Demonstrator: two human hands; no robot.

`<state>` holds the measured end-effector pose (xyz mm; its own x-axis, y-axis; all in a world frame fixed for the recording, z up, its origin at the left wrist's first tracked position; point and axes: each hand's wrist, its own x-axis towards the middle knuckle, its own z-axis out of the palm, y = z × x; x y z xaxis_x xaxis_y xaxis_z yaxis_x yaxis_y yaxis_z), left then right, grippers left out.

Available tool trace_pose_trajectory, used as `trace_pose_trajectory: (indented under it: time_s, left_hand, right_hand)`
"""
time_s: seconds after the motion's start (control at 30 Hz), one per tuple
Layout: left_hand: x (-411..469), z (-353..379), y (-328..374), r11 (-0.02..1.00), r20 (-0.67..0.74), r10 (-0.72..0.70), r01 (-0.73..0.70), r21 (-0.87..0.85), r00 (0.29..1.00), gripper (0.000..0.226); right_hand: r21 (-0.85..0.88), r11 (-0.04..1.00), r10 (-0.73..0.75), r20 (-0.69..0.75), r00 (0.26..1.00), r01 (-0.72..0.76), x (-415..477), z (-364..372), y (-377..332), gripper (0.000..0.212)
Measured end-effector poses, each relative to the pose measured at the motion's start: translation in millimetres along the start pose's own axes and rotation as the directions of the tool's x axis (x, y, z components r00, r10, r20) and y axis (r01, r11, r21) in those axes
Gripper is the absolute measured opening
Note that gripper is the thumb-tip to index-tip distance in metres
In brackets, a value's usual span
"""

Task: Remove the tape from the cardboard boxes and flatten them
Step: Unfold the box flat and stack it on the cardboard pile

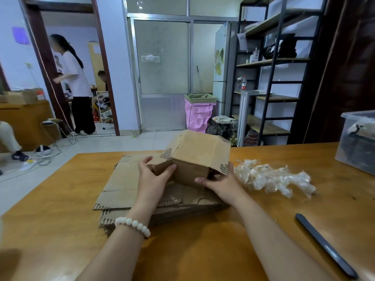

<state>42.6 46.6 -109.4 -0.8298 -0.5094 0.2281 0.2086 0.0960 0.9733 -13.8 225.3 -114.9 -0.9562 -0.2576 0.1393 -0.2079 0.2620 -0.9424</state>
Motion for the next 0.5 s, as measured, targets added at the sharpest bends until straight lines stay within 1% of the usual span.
trace_pose_trajectory:
  time_s: [0.07, 0.1, 0.13, 0.23, 0.27, 0.3, 0.33, 0.37, 0.4, 0.43, 0.47, 0.5]
  left_hand:
    - [-0.8, 0.7, -0.3, 1.000, 0.055, 0.010, -0.010, 0.005, 0.998, 0.021]
    - [-3.3, 2.1, 2.7, 0.999, 0.083, 0.030, -0.033, 0.041, 0.996, 0.011]
    - [-3.9, 3.2, 4.4, 0.996, 0.106, 0.051, -0.059, 0.072, 0.993, 0.012]
    - [-4.9, 1.5, 9.0, 0.983, 0.153, 0.058, -0.083, 0.165, 0.986, 0.011]
    - [-5.2, 0.4, 10.7, 0.977, 0.151, 0.078, -0.105, 0.186, 0.985, 0.009]
    - [-5.7, -0.5, 12.5, 0.967, 0.142, 0.099, -0.129, 0.218, 0.985, 0.006]
    - [-7.2, -1.0, 14.3, 0.951, 0.124, 0.122, -0.152, 0.271, 0.985, 0.011]
    - [-8.3, -1.0, 14.6, 0.935, 0.103, 0.147, -0.172, 0.310, 0.984, 0.024]
    - [-10.3, -0.5, 16.7, 0.928, 0.089, 0.164, -0.184, 0.323, 0.982, 0.035]
    - [-10.8, -0.3, 17.8, 0.928, 0.090, 0.180, -0.200, 0.314, 0.980, 0.040]
    - [-11.0, 0.7, 18.0, 0.932, 0.100, 0.178, -0.200, 0.303, 0.979, 0.039]
    - [-10.9, 1.9, 18.0, 0.938, 0.125, 0.163, -0.193, 0.287, 0.979, 0.033]
  right_hand:
    - [-0.044, 0.999, -0.027, -0.027, 0.999, 0.026, -0.3, 2.6, 1.5, 0.067]
    - [-0.042, 0.998, -0.041, -0.047, 0.998, 0.039, -0.5, 3.7, 1.4, 0.065]
    - [-0.038, 0.998, -0.048, -0.072, 0.996, 0.045, -0.6, 4.4, 1.5, 0.064]
    - [-0.020, 0.994, -0.105, -0.184, 0.977, 0.103, -0.4, 4.3, -1.9, 0.060]
    - [-0.062, 0.991, -0.128, -0.219, 0.967, 0.117, -0.7, 4.4, -3.0, 0.062]
    - [-0.142, 0.983, -0.151, -0.255, 0.955, 0.117, 0.8, 4.0, -2.4, 0.066]
    - [-0.209, 0.973, -0.160, -0.280, 0.947, 0.102, 3.3, 3.0, -0.9, 0.071]
    - [-0.226, 0.971, -0.145, -0.281, 0.949, 0.081, 5.5, 1.5, 0.8, 0.072]
    - [-0.180, 0.982, -0.111, -0.262, 0.959, 0.065, 5.9, -0.1, 1.4, 0.071]
    - [-0.112, 0.993, -0.073, -0.233, 0.970, 0.047, 5.8, -1.3, 2.3, 0.070]
    - [-0.062, 0.998, -0.046, -0.207, 0.977, 0.034, 6.0, -2.2, 3.7, 0.070]
    - [-0.038, 0.999, -0.034, -0.195, 0.980, 0.027, 6.2, -3.1, 4.9, 0.070]
